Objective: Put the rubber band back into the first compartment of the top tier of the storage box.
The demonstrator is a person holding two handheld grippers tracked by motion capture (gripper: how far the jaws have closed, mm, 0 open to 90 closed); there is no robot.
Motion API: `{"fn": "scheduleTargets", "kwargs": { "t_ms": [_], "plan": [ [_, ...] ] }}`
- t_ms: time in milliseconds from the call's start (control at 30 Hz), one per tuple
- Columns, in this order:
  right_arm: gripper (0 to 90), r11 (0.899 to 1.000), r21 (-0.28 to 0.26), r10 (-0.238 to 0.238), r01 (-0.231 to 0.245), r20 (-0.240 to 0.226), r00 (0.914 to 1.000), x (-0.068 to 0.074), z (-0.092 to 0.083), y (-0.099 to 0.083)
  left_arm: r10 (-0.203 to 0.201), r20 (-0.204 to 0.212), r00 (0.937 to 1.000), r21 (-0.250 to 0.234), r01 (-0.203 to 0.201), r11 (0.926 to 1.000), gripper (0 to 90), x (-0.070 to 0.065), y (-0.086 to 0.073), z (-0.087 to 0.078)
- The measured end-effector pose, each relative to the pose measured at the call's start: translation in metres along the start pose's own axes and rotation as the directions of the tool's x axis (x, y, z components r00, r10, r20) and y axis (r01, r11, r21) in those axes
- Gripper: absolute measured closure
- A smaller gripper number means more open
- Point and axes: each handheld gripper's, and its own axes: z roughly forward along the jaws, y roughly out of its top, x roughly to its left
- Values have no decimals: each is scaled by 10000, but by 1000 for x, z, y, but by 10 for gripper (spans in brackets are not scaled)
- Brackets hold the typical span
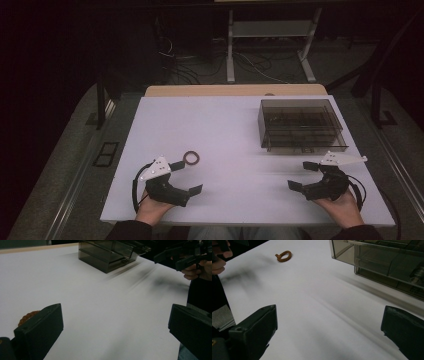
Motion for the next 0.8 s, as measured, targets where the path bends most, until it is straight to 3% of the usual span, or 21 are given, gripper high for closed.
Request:
{"fn": "scheduleTargets", "kwargs": {
  "t_ms": [200,333,467,567,800],
  "plan": [
    [4,10000,60,27,-27,-1,10000,0,0,0,38,76,10000,230,-40,9997,0,-1,2,0],
    [4,10000,29,16,-16,-1,10000,0,0,0,-16,249,9997,133,13,9999,0,-4,7,-2],
    [4,10000,38,-8,8,-2,10000,0,0,-1,186,200,9996,436,-195,9989,0,-5,13,-3],
    [4,10000,40,-43,43,2,10000,1,0,-1,-35,315,9995,451,21,9990,0,-3,17,-4],
    [4,9999,85,64,-64,14,10000,1,1,0,185,130,9997,900,-196,9957,0,5,25,0]
  ]
}}
